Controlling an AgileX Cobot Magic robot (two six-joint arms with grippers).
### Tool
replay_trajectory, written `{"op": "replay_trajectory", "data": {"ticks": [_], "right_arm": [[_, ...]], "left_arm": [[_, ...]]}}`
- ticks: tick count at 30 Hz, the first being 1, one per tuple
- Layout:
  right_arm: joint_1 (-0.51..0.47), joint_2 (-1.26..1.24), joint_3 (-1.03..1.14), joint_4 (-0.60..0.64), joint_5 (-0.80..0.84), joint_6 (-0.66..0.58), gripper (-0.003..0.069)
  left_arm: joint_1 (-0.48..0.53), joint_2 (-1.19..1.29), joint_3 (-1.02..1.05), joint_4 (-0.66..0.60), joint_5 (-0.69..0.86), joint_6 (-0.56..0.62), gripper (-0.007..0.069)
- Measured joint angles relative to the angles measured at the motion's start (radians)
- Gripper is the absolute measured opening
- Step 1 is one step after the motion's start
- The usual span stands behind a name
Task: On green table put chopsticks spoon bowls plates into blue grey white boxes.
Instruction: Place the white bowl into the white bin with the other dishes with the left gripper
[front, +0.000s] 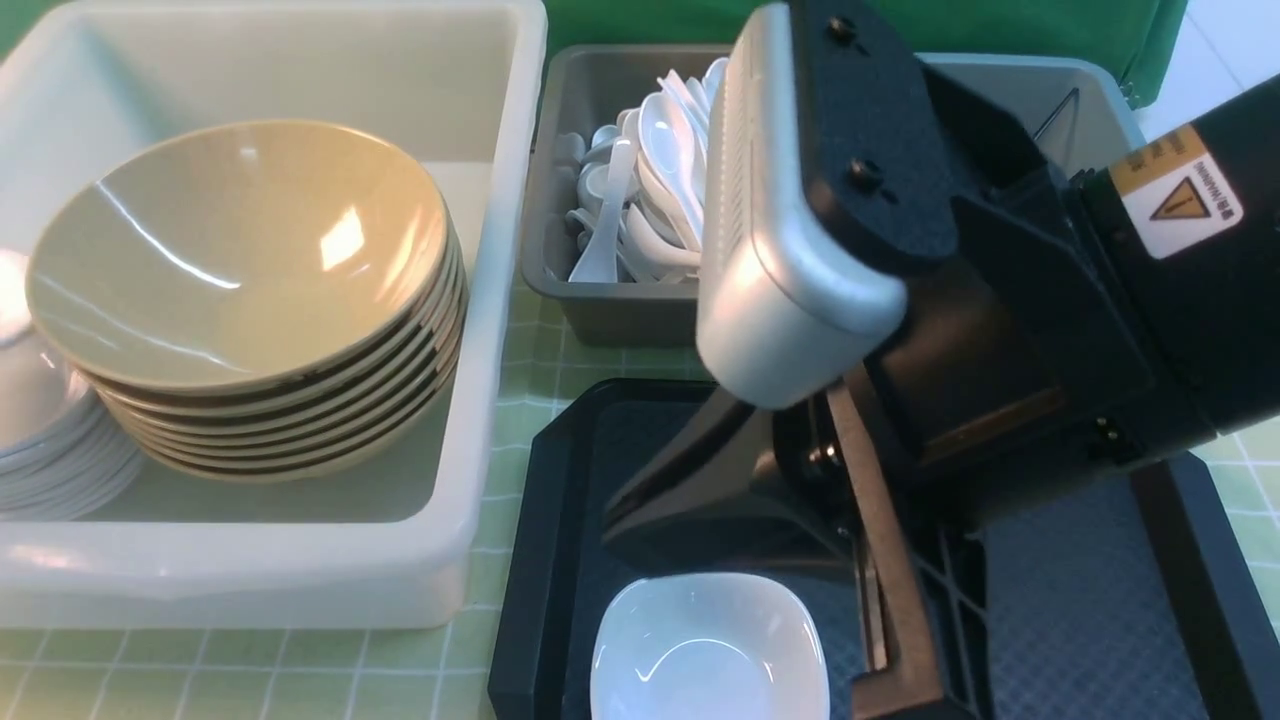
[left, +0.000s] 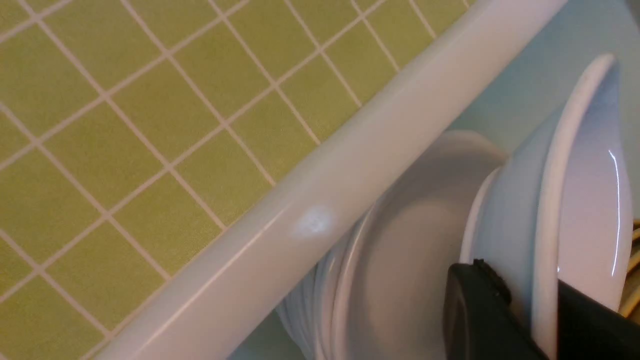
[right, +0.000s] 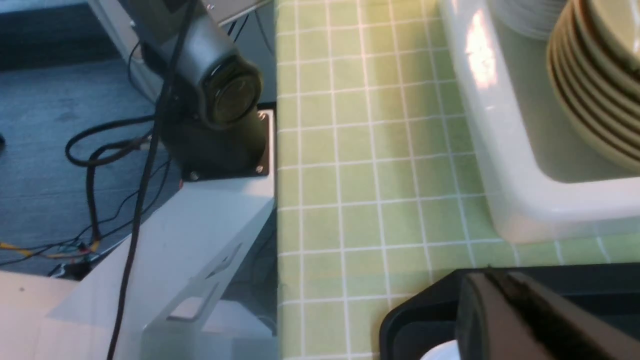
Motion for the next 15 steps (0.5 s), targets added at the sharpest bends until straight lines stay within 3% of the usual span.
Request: {"op": "replay_trajectory", "data": {"ticks": [5, 8, 15], "right_arm": [[0.0, 0.0, 0.0, -0.003, -0.024, 0.0, 0.0038], [0.0, 0.0, 0.0, -0.004, -0.027, 0.0, 0.0041], [0.0, 0.0, 0.0, -0.008, -0.027, 0.0, 0.005]], "left_arm": [[0.001, 0.001, -0.005, 0.053, 0.006, -0.073, 0.0031], [0.001, 0.001, -0.005, 0.063, 0.018, -0.091, 0.0101], [-0.031, -0.001, -0.005, 0.075, 0.048, -0.098, 0.042]]}}
